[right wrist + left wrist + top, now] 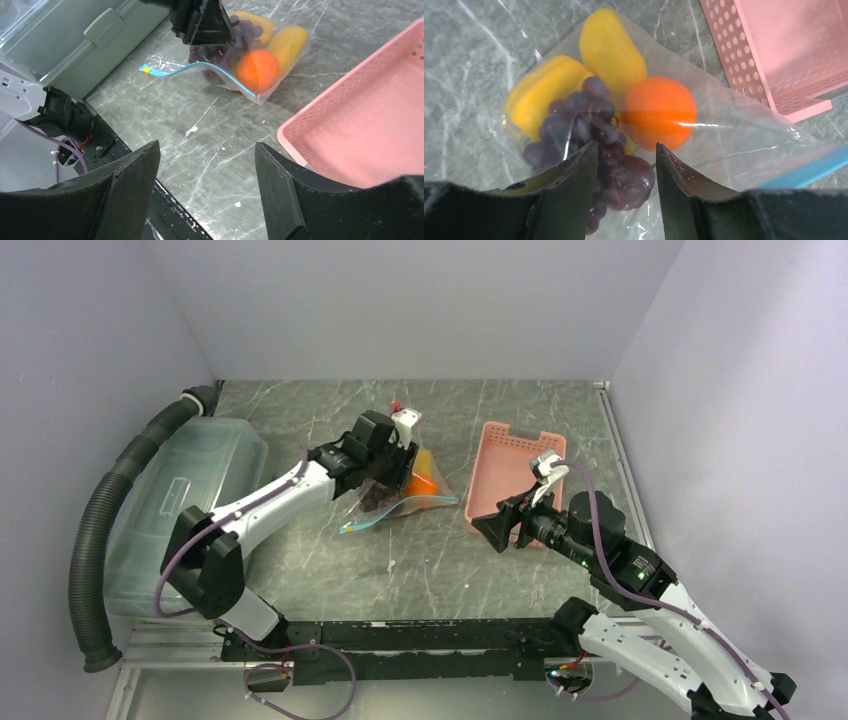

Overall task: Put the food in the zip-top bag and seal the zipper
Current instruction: Place the zipper food storage bag at the center of the board.

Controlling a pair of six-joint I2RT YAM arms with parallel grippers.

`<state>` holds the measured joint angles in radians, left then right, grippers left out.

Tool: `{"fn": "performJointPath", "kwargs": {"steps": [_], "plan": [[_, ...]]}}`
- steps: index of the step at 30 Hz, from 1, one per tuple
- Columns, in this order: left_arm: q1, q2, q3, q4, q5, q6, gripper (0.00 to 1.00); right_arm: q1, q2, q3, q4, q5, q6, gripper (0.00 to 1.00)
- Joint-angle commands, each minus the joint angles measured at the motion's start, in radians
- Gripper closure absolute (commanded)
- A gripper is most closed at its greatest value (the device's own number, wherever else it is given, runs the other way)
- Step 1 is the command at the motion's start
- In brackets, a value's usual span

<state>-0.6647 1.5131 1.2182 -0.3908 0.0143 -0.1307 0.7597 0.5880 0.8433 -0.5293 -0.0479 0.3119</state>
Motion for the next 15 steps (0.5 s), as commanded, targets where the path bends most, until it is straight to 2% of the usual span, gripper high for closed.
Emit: {"fn": "performJointPath", "kwargs": {"steps": [1, 8, 15], "plan": [[-0.007, 0.050, -0.011, 0.077, 0.040, -0.012, 0.50, -0.001, -0.016, -0.003, 0.024, 0.021, 0.016, 0.27], [-0.041, -0.007, -0.140, 0.113, 0.030, -0.075, 0.52, 0.000, -0.024, -0.020, 0.028, 0.020, 0.010, 0.27], [-0.133, -0.070, -0.254, 0.123, -0.012, -0.135, 0.54, -0.001, 0.005, -0.021, 0.040, 0.001, 0.009, 0.27]]}}
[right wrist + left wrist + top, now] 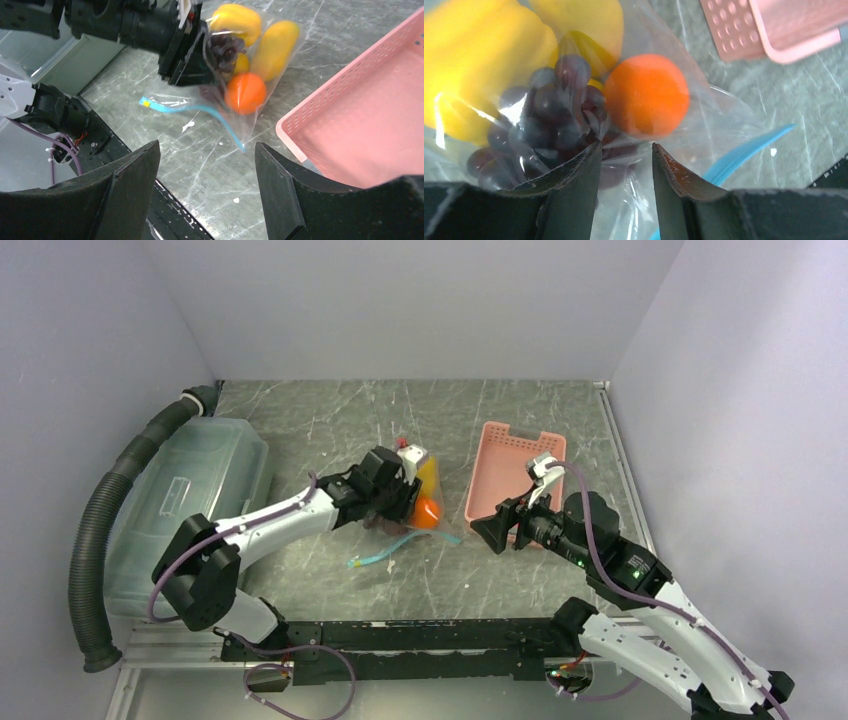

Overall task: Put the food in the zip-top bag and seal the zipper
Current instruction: Place the zipper food storage bag at the center of the board.

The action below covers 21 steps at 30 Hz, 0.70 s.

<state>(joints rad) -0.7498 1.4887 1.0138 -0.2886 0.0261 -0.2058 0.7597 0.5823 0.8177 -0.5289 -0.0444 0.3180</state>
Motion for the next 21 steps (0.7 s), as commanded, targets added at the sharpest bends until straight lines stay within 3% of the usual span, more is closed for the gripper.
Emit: {"fn": "performJointPath", "kwargs": {"steps": [1, 5, 12, 21], "plan": [[-0.063, -0.058, -0.063, 0.020, -0.023, -0.070, 0.53, 0.000, 0.012, 0.005, 0.040, -0.002, 0.002, 0.27], [-0.103, -0.131, -0.091, 0.017, -0.065, -0.092, 0.53, -0.001, 0.018, 0.000, 0.051, -0.007, 0.006, 0.27], [-0.105, -0.187, 0.007, -0.059, -0.082, -0.049, 0.47, 0.000, 0.037, 0.004, 0.066, -0.012, 0.016, 0.27], [-0.096, -0.107, 0.122, -0.107, -0.176, 0.024, 0.44, 0.000, 0.028, 0.014, 0.052, -0.008, 0.024, 0.27]]}}
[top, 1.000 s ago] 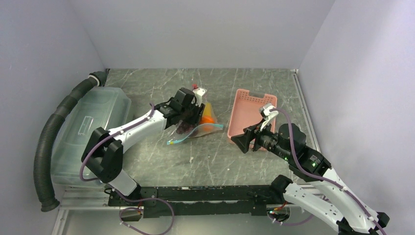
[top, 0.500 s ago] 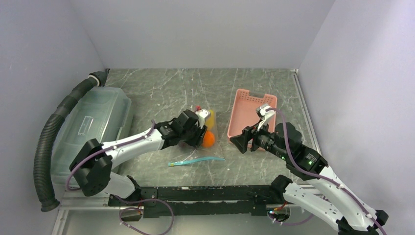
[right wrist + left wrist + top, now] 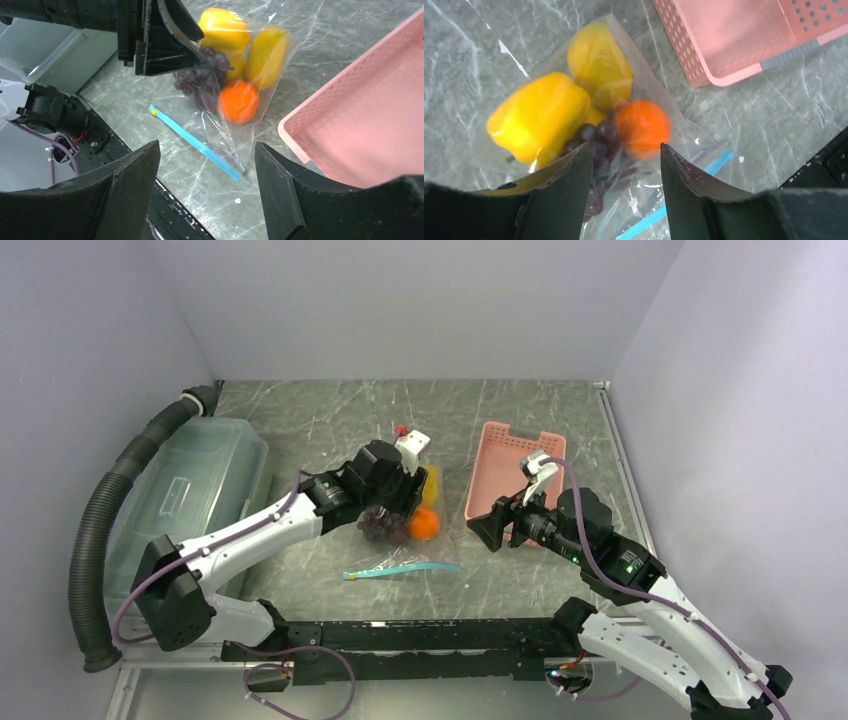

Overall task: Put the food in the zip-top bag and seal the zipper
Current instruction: Place the zipper food storage bag at the center of the board.

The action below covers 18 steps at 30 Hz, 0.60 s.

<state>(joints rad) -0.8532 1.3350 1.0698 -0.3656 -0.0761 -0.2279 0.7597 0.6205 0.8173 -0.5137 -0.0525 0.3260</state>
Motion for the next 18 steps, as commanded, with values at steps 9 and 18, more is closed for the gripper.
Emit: {"fn": "performJointPath", "kwargs": {"steps": [9, 18], "plan": [[0.083, 0.133, 0.054, -0.033, 0.004, -0.041, 0.51, 0.000, -0.034, 0.003, 0.026, 0.007, 0.016, 0.27], [0.241, 0.306, 0.069, 0.107, 0.119, -0.046, 0.57, 0.000, -0.027, -0.009, 0.037, -0.006, 0.023, 0.27]]}}
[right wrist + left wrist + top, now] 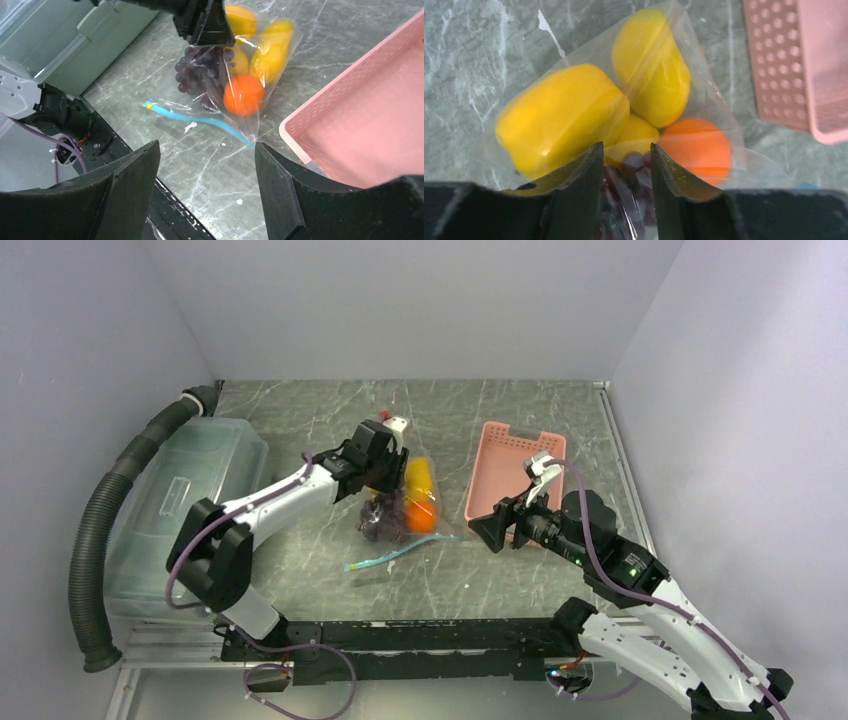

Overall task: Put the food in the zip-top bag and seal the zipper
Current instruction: Place the zipper food storage bag at the center of the board.

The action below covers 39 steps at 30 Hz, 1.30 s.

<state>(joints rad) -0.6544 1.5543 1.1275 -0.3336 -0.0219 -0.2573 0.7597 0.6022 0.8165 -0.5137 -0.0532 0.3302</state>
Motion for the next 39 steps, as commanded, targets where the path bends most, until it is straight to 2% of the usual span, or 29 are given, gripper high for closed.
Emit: {"fn": "performJointPath", "kwargs": {"steps": [1, 6, 20, 25, 32, 39], "plan": [[0.045, 0.109, 0.019, 0.076, 0.070, -0.020, 0.58, -0.001, -0.012, -0.009, 0.035, -0.004, 0.019, 0.27], [0.043, 0.068, -0.024, 0.145, 0.102, -0.042, 0.56, 0.000, -0.034, -0.011, 0.011, 0.021, 0.011, 0.27], [0.016, -0.091, 0.040, 0.003, 0.109, -0.024, 0.49, -0.001, 0.040, -0.003, 0.057, 0.021, -0.008, 0.26], [-0.057, -0.127, -0.052, 0.011, 0.032, -0.063, 0.49, -0.001, 0.045, -0.015, 0.075, 0.019, -0.003, 0.26], [-0.085, -0.106, -0.208, 0.092, 0.056, -0.129, 0.52, -0.001, 0.057, -0.015, 0.068, 0.013, 0.003, 0.26], [-0.093, -0.153, -0.231, 0.080, 0.050, -0.122, 0.52, 0.000, 0.058, -0.011, 0.072, 0.016, 0.009, 0.26]]}}
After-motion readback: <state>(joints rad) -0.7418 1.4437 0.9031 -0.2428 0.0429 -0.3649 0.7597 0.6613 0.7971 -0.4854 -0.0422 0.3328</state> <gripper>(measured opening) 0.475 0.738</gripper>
